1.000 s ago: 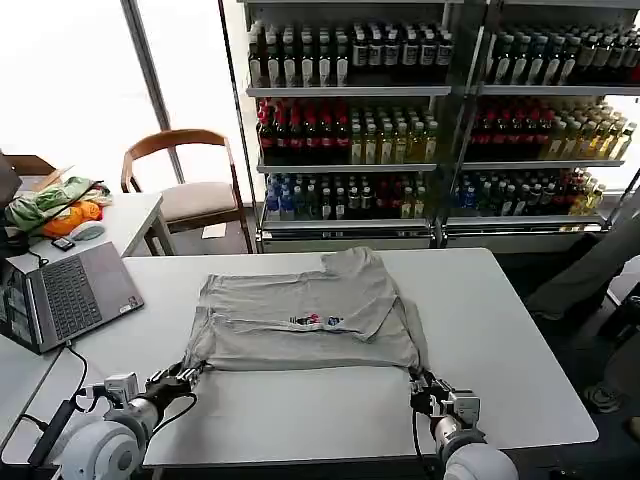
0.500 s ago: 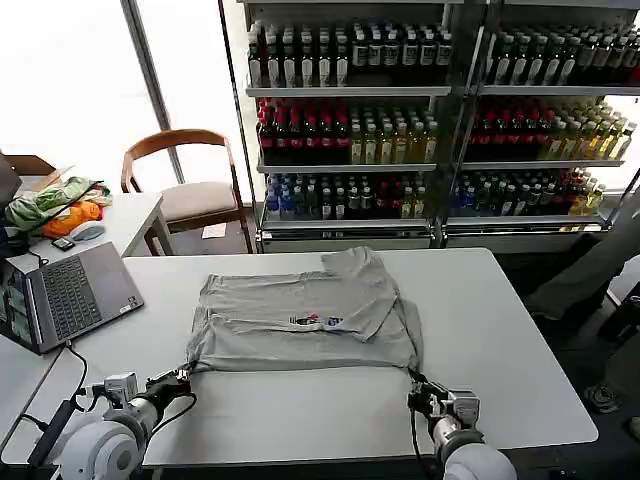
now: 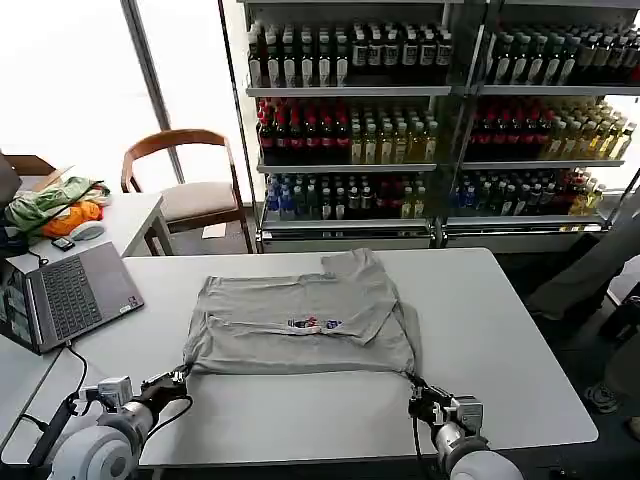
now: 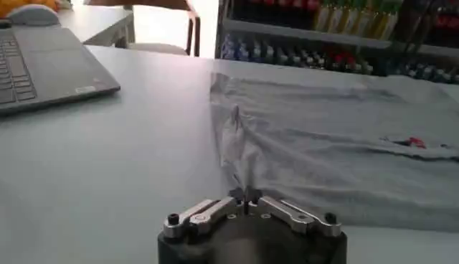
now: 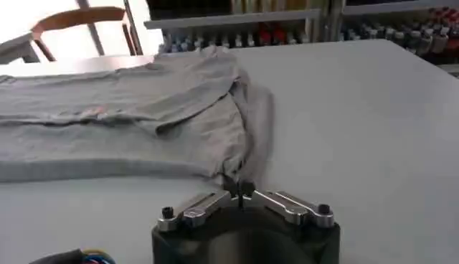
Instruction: Fold and organize the clothes.
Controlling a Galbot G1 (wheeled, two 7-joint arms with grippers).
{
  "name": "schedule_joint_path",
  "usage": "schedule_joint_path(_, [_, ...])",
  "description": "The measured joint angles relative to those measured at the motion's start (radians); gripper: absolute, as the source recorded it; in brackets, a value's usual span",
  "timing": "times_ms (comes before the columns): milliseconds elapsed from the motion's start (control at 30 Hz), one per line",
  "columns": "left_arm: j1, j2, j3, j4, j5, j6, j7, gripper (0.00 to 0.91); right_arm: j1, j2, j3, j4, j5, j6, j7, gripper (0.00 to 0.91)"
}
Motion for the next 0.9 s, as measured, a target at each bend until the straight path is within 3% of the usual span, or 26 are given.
schedule_joint_path(900, [0.311, -0.038, -0.173, -0.221, 0.015, 0.010, 0.004, 0.000, -0.336, -0.114, 0.082, 0.224, -0.049, 0.017, -0.041, 0.000])
